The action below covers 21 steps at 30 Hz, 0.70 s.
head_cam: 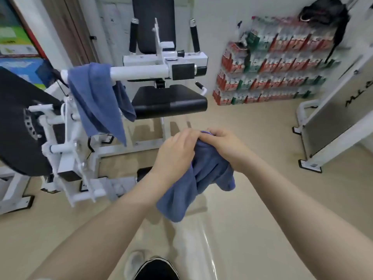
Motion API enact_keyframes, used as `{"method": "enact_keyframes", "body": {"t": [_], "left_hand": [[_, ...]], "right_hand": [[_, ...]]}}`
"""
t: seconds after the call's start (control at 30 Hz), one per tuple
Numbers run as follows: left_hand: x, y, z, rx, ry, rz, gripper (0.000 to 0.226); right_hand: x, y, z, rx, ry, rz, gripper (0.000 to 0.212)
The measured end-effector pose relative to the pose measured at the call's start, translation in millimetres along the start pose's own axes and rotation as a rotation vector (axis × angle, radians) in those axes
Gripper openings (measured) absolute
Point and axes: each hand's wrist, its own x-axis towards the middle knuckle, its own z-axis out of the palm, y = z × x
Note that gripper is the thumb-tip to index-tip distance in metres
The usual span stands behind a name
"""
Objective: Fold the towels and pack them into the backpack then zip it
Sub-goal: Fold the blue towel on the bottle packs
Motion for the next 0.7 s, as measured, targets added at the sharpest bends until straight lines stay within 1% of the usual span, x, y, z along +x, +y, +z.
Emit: {"method": "enact_keyframes", "body": {"t": [0.03,0.07,0.13,0.17,0.23,0.37,0.43,0.47,0.53,0.6,0.67,0.7], "left_hand": [[8,13,17,-0.042,0.014,-0.035,0.029],[16,22,32,-0.113,0.007,-0.129,0.024],[34,37,61,-0.302,-0.011,-0.413,0.016],[44,44,74,-0.381,-0.025,-0.498,0.015],[68,55,103,-0.556,-0.083,-0.560,0.015],[124,69,170,-0.813,-0.331,-0.646,0.022],[160,69,202,-0.936,-0.395,-0.659,0.021],[179,68,217,-0.975,-0.421,-0.632,0.022],[220,66,244,-0.967,-0.488,-0.543,0.029],[258,61,269,-0.903,-0.580,-0.479,0.038],[292,49,295,-0.842,-0.649,-0.475,0.038],[307,42,307,-0.827,-0.654,-0.492,0.037]], "right_hand": [[-5,7,-21,0.076,-0.014,0.034,0.028],[-9,15,-42,0.134,-0.018,0.056,0.024],[-9,30,-82,0.246,0.011,0.069,0.024],[-8,38,-100,0.309,0.027,0.072,0.026],[-1,53,-134,0.434,0.051,0.085,0.029],[26,85,-199,0.613,0.130,0.167,0.030],[46,100,-238,0.701,0.175,0.220,0.032],[57,105,-259,0.732,0.202,0.243,0.034],[80,113,-301,0.765,0.237,0.268,0.037],[104,117,-341,0.812,0.293,0.269,0.039],[128,120,-382,0.885,0.366,0.248,0.045],[139,123,-402,0.930,0.389,0.227,0.046]]}}
